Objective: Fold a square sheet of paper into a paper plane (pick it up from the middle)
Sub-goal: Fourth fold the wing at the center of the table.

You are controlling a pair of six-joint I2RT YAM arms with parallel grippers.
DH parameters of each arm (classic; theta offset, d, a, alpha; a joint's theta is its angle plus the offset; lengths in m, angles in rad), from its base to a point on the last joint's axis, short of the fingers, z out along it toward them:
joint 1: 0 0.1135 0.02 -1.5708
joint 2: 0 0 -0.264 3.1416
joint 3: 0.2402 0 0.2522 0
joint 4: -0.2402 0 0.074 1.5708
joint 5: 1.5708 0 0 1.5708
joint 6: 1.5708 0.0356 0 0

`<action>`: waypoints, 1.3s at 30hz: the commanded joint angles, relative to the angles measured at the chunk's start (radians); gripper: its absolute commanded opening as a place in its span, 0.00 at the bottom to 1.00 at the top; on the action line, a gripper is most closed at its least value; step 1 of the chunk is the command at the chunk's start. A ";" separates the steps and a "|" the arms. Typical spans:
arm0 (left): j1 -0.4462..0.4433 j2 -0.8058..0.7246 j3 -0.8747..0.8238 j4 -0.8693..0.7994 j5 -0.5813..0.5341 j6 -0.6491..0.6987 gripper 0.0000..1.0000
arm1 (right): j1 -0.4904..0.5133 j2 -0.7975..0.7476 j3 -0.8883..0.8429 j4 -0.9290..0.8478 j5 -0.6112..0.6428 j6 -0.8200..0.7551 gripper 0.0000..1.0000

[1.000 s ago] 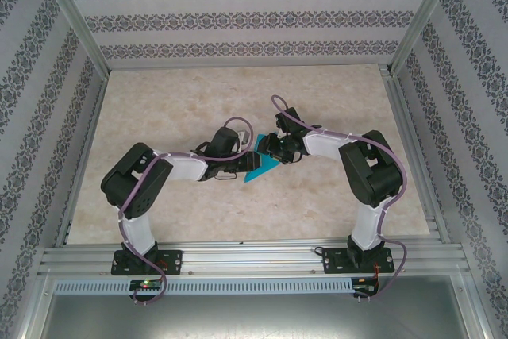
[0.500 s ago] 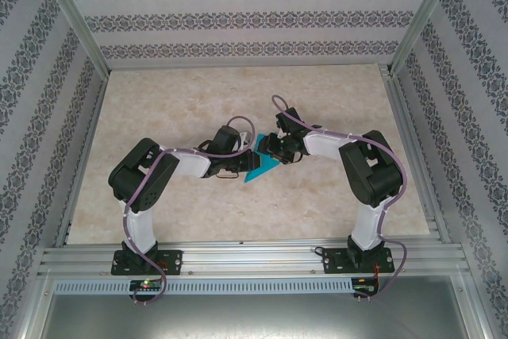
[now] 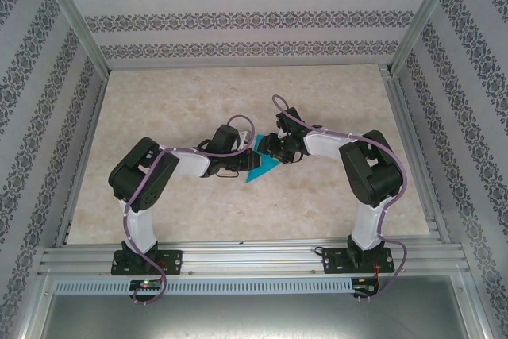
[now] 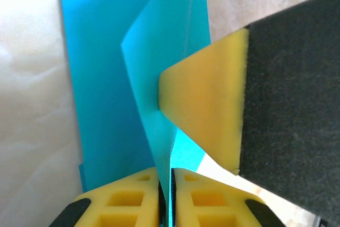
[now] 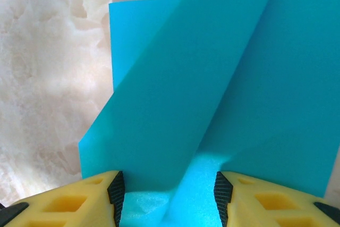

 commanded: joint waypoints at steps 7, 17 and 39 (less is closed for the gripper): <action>0.012 0.022 0.023 -0.034 -0.007 0.055 0.06 | -0.011 -0.016 -0.010 -0.090 0.011 -0.017 0.52; 0.024 0.024 0.027 -0.054 0.032 0.093 0.02 | -0.028 -0.087 0.008 -0.089 -0.081 -0.068 0.53; 0.031 0.041 0.032 -0.032 0.086 0.069 0.02 | -0.006 0.061 0.085 -0.150 -0.022 -0.084 0.50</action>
